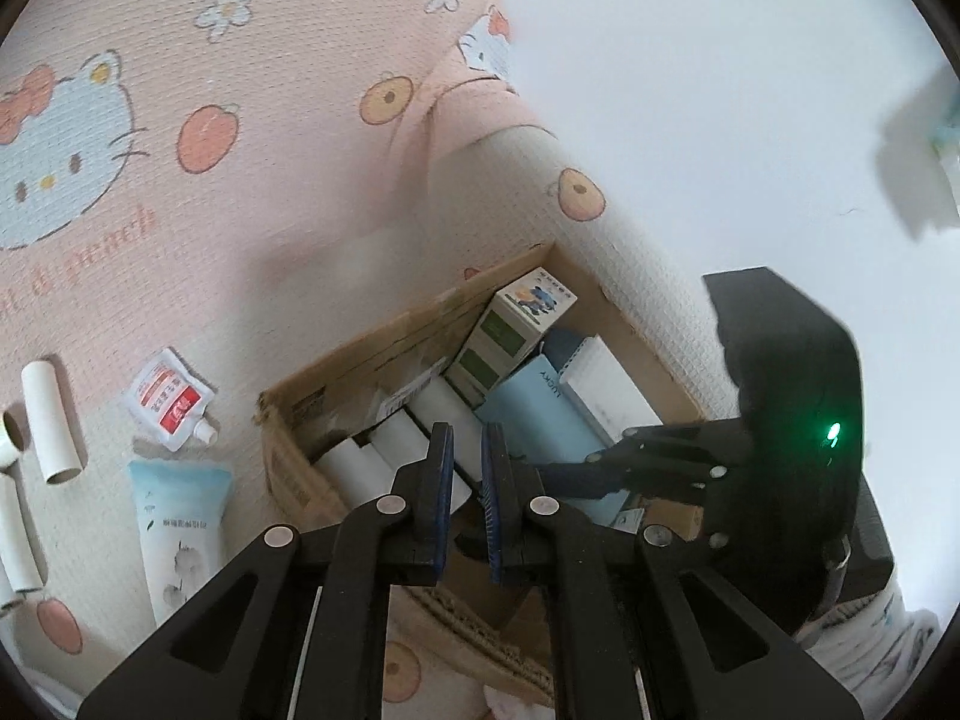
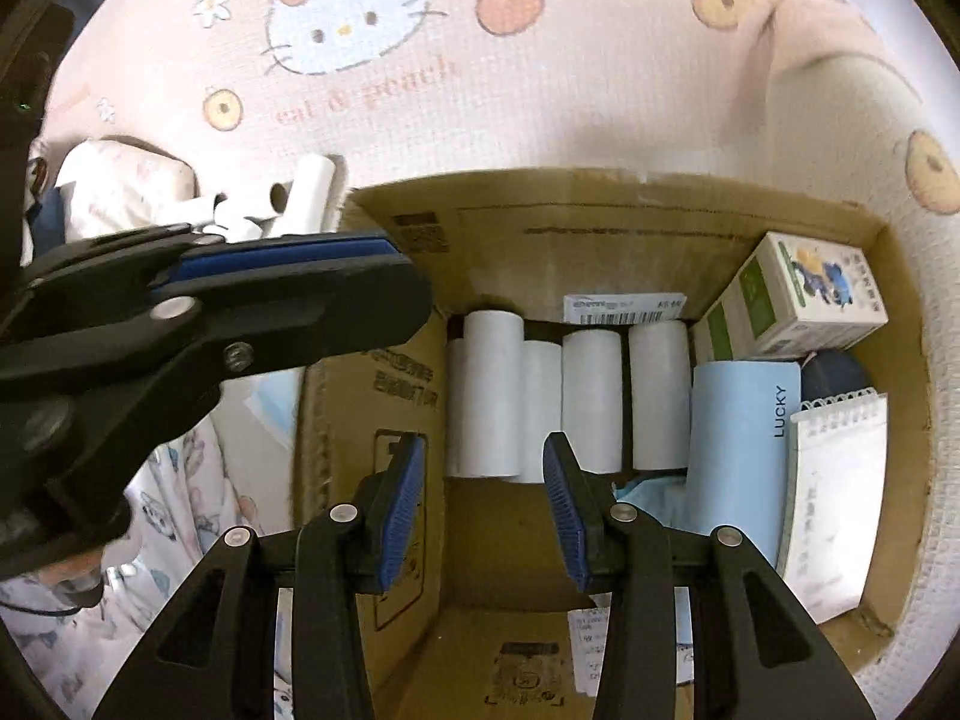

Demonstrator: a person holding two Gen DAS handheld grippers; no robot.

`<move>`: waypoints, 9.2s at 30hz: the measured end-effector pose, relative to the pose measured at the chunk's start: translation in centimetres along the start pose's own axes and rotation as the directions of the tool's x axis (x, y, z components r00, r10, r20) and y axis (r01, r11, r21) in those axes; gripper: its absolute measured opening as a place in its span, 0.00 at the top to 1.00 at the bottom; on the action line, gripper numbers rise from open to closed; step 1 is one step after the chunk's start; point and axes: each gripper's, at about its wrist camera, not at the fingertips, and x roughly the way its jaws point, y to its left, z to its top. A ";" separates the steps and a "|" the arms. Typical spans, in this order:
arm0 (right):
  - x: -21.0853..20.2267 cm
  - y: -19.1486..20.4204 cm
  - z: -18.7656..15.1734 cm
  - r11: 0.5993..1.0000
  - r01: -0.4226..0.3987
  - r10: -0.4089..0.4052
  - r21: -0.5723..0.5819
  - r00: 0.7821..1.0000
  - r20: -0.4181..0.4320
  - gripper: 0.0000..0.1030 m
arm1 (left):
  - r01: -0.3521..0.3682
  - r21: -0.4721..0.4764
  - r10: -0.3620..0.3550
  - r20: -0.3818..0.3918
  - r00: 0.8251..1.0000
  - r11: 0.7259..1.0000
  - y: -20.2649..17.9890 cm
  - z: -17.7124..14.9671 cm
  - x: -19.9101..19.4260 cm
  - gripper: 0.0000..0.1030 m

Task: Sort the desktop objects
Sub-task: 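Lower the tube into the box and open the left gripper, then move the left gripper back toward the remaining white tubes, then close the left gripper on another white tube and lift it, then carry the held tube with the left gripper over the cardboard box, then lower the tube into the box and open the left gripper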

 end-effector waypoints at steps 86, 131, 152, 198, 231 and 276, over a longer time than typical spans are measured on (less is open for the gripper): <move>19.1 27.5 8.3 0.978 -0.164 0.174 -0.128 0.982 0.073 0.62 | -0.187 -0.749 0.356 0.070 0.932 0.636 32.4 -15.0 -8.8 0.66; 23.8 24.0 10.8 0.947 -0.321 0.321 0.021 0.947 -0.015 0.62 | -0.032 -0.745 0.100 0.047 0.994 0.666 34.4 -12.7 -4.2 0.59; 18.8 24.6 8.7 0.972 -0.216 0.225 -0.088 0.970 0.096 0.59 | 0.083 -0.614 0.038 0.180 0.983 0.785 29.4 -12.5 -6.6 0.60; 15.6 17.4 -2.5 0.975 -0.206 0.201 0.086 0.977 0.067 0.60 | 0.081 -0.532 -0.115 -0.032 0.993 0.843 21.5 -13.5 0.1 0.54; 1.9 14.7 -3.6 0.937 -0.350 0.317 0.012 0.863 0.392 0.60 | -0.041 -0.221 0.060 0.076 0.995 0.974 6.8 -5.3 -8.7 0.54; 3.5 -1.9 -0.3 0.981 -0.169 0.155 0.096 0.978 0.136 0.61 | -0.139 0.003 0.128 -0.404 0.906 0.990 -0.9 2.3 10.3 0.54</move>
